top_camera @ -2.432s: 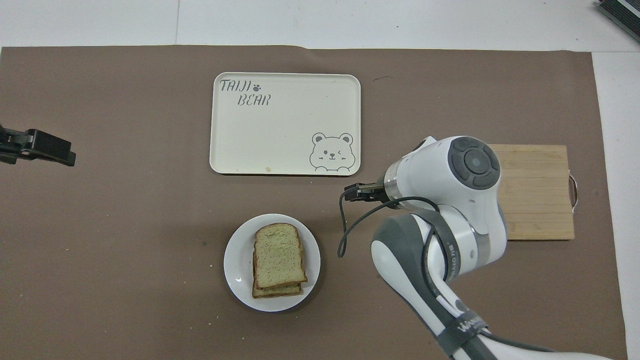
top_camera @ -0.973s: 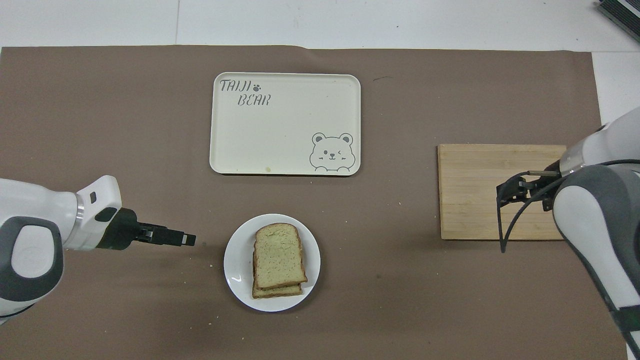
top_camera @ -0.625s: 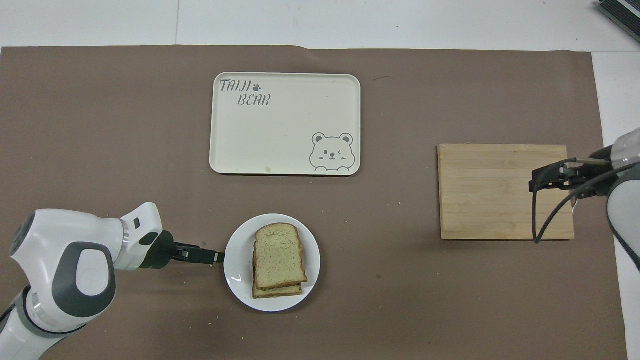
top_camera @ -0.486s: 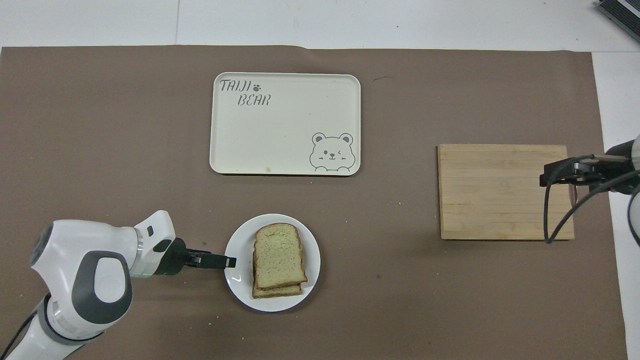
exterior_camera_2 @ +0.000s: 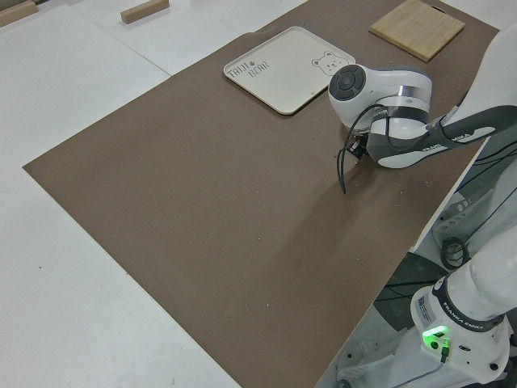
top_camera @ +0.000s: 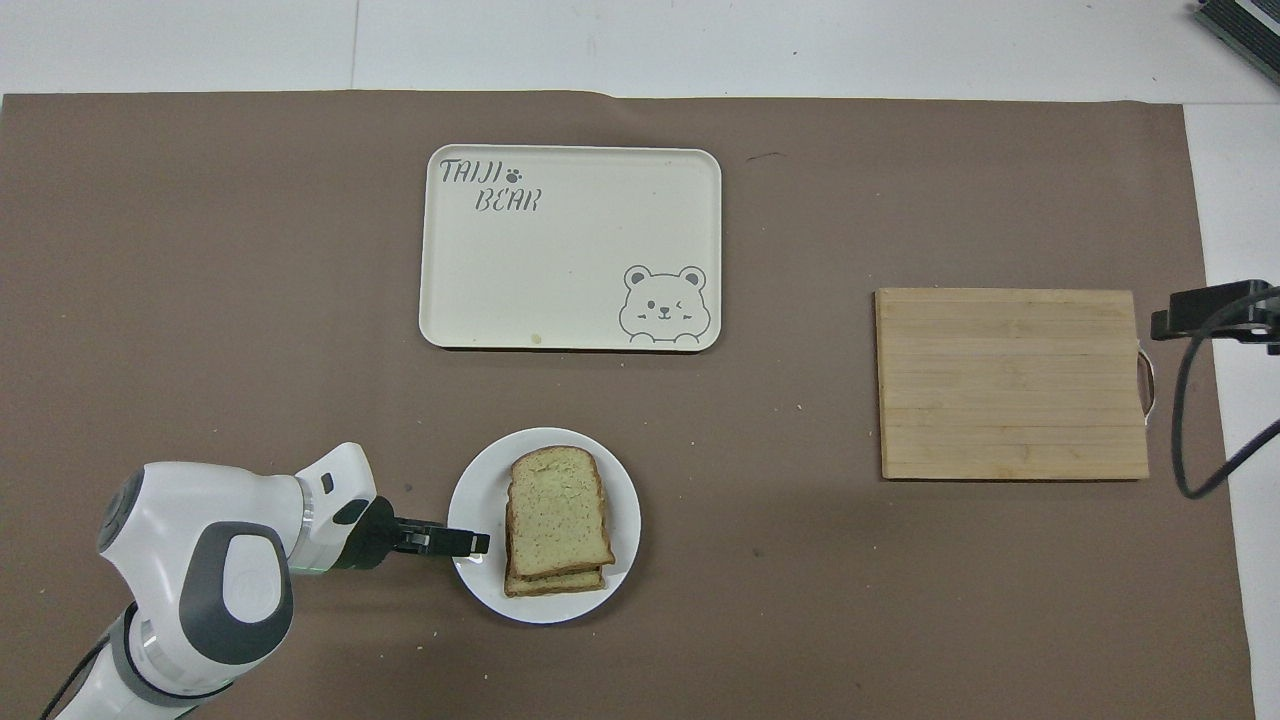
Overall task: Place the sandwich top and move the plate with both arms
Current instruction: 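Grip the plate rim with the left gripper, then slide the plate with the left gripper onto the bear tray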
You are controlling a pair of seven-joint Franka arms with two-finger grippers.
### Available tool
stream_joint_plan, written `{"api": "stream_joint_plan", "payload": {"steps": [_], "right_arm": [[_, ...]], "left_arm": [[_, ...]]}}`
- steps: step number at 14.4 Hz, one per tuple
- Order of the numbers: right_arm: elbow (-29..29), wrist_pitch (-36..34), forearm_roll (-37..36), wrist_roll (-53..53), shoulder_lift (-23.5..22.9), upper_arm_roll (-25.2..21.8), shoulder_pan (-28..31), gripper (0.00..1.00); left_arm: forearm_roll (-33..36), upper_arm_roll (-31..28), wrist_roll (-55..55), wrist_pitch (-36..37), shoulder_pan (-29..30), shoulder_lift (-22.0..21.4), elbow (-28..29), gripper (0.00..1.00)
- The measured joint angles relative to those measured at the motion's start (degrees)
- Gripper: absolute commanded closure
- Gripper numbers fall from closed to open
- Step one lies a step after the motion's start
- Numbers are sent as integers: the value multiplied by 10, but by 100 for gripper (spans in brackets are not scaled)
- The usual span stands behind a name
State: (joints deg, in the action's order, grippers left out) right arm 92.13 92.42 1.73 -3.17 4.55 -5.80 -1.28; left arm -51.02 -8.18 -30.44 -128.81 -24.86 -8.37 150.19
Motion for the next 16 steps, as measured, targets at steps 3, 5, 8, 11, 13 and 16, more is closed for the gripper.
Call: {"api": "stream_joint_plan", "payload": {"steps": [3,5,8,11,13,16], "right_arm": [[-40,-25,0,0,4,8,-1,0],[-43,-28,0,1,10,13,-1,0],[-37,-41,-7,11,16,16,-1,0],[-36,-65,-27,15,14,16,-1,0],[-38,-75,-29,16,12,16,-1,0],[-37,-75,-31,43,12,15,0,0]], "left_arm": [[-27,0,-34,-1,0,8,4,53],[-57,0,-68,-3,0,26,7,97],[-77,-2,-84,-3,0,39,7,100],[-91,-3,-84,9,3,39,0,100],[-92,-7,-84,35,24,41,-5,100],[-92,-9,-87,87,68,49,-27,100]]}}
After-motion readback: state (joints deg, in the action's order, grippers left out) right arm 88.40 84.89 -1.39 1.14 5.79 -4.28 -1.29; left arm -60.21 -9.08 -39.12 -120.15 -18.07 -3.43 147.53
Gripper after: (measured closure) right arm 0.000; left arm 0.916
